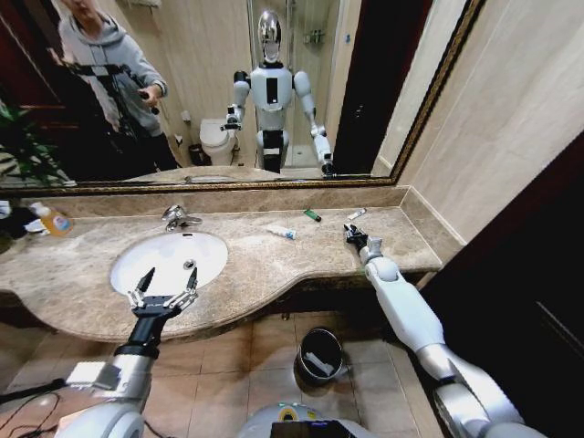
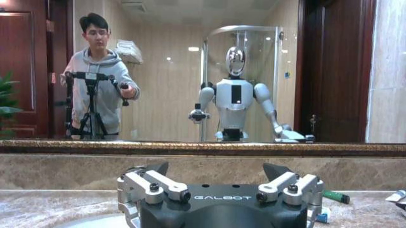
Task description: Pick up the trash from the sink and place it in the trash bin.
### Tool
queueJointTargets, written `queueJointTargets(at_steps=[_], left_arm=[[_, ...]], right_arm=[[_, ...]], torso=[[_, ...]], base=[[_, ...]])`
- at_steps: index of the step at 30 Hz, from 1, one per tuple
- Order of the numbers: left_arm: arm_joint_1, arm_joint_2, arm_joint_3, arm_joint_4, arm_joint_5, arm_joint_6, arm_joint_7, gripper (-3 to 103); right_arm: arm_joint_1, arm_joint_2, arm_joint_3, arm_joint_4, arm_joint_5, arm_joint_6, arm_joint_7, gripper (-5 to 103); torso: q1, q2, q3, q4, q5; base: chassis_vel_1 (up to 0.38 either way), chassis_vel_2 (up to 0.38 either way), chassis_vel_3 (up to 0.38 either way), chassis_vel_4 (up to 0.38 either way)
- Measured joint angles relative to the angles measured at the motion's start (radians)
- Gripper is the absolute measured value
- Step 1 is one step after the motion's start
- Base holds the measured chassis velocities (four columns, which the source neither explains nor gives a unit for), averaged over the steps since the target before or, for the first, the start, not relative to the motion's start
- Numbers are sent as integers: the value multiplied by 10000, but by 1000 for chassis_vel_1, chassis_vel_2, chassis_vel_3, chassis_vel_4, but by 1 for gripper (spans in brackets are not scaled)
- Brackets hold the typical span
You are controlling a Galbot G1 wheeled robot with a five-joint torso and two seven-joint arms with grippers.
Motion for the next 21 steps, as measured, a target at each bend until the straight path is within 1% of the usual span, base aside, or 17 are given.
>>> queueJointTargets(at_steps=[6, 9, 11, 12, 17, 18, 21], left_arm=[[0, 0, 0, 0, 0, 0, 0, 100], [0, 0, 0, 0, 0, 0, 0, 100], [0, 0, 0, 0, 0, 0, 0, 100], [0, 0, 0, 0, 0, 0, 0, 100], [0, 0, 0, 0, 0, -1, 0, 100], [0, 0, 0, 0, 0, -1, 0, 100], [0, 0, 0, 0, 0, -1, 0, 100]], right_arm=[[-319, -186, 128, 575, 61, -22, 15, 21], [-651, -348, 301, 1145, -299, 166, 4, 21], [-1171, -629, 462, 2127, -345, 180, 44, 21], [-1171, -629, 462, 2127, -345, 180, 44, 21], [-2745, -1316, 979, 4708, 251, -179, 359, 21], [-2745, -1316, 979, 4708, 251, -179, 359, 21], [-4125, -1774, 1599, 6493, 488, -343, 422, 21]], torso=[[0, 0, 0, 1, 1], [0, 0, 0, 1, 1], [0, -1, 0, 1, 1], [0, -1, 0, 1, 1], [0, -1, 0, 1, 0], [0, -1, 0, 1, 0], [-1, 0, 0, -1, 0]], base=[[0, 0, 0, 0], [0, 0, 0, 0], [0, 0, 0, 0], [0, 0, 0, 0], [0, 0, 0, 0], [0, 0, 0, 0], [0, 0, 0, 0]])
